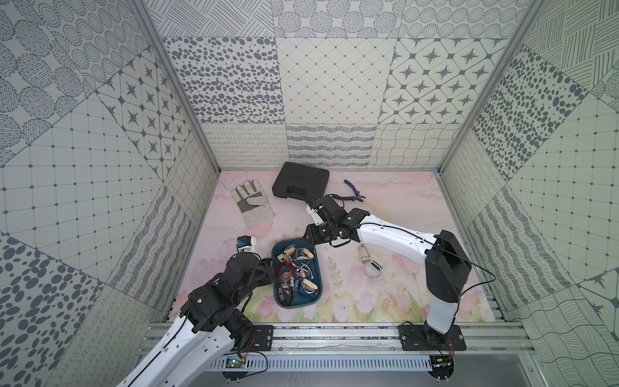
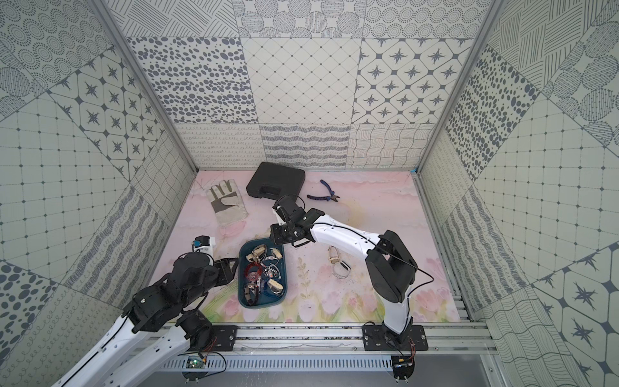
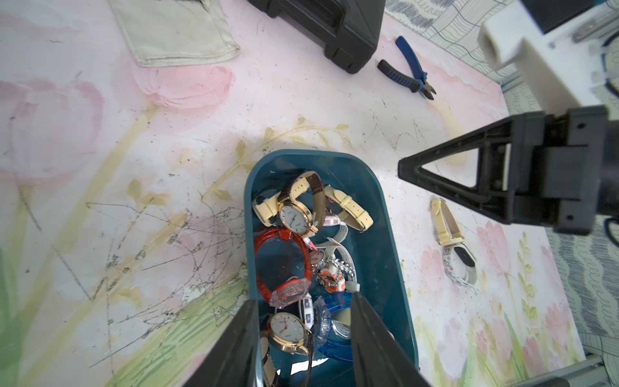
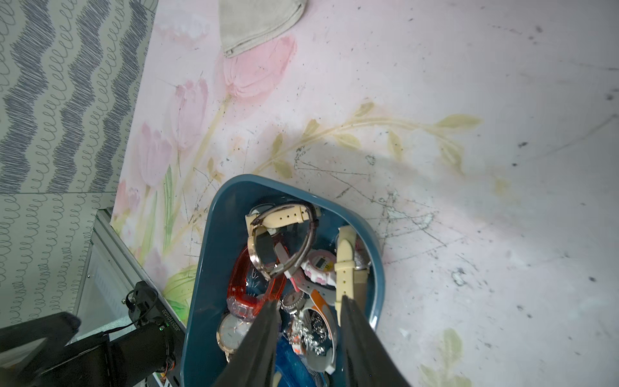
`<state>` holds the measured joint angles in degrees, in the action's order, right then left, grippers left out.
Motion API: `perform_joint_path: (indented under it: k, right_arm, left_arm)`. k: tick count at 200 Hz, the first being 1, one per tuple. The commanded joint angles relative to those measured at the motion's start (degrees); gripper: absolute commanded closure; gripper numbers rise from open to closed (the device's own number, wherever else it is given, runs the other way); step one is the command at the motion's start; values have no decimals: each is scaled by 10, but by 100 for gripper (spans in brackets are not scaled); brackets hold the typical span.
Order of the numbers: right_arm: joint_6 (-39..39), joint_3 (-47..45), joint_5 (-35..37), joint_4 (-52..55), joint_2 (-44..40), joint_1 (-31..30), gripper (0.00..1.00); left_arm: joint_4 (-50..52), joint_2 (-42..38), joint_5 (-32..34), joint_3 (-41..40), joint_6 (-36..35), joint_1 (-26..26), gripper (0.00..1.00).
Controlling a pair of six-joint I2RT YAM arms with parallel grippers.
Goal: Put the watch into the storage box
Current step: Place the watch in the storage box, then pick up the watch at the center of the board.
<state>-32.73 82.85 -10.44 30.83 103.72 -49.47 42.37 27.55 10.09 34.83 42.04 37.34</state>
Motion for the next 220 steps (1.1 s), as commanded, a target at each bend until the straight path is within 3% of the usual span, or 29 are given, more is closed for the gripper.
perform_joint_path:
  k: [1, 26, 46, 60, 79, 123, 171, 220]
  right_arm:
    - [5, -61, 19, -4, -85, 40, 64]
    - [2, -175, 30, 6, -197, 99, 63]
    - [3, -255, 40, 27, -271, 151, 63]
    - [9, -296, 37, 38, -303, 171, 63]
    - [23, -325, 58, 57, -310, 183, 63]
    - [61, -324, 33, 24, -249, 227, 63]
    - [106, -255, 42, 26, -128, 237, 65]
    - [126, -203, 55, 36, -57, 239, 68]
  left_arm:
    - [-65, 58, -108, 6, -35, -2, 51]
    - [-95, 113, -141, 22, -49, 26, 51]
    - [-98, 168, -106, 59, -63, 87, 51]
    - [-95, 213, -93, 88, -67, 119, 51]
    - [-126, 269, -134, 111, -74, 134, 51]
    - [-155, 353, -155, 152, -75, 145, 53]
    - [-141, 326, -139, 140, -77, 145, 53]
    - [-123, 272, -112, 114, -66, 145, 53]
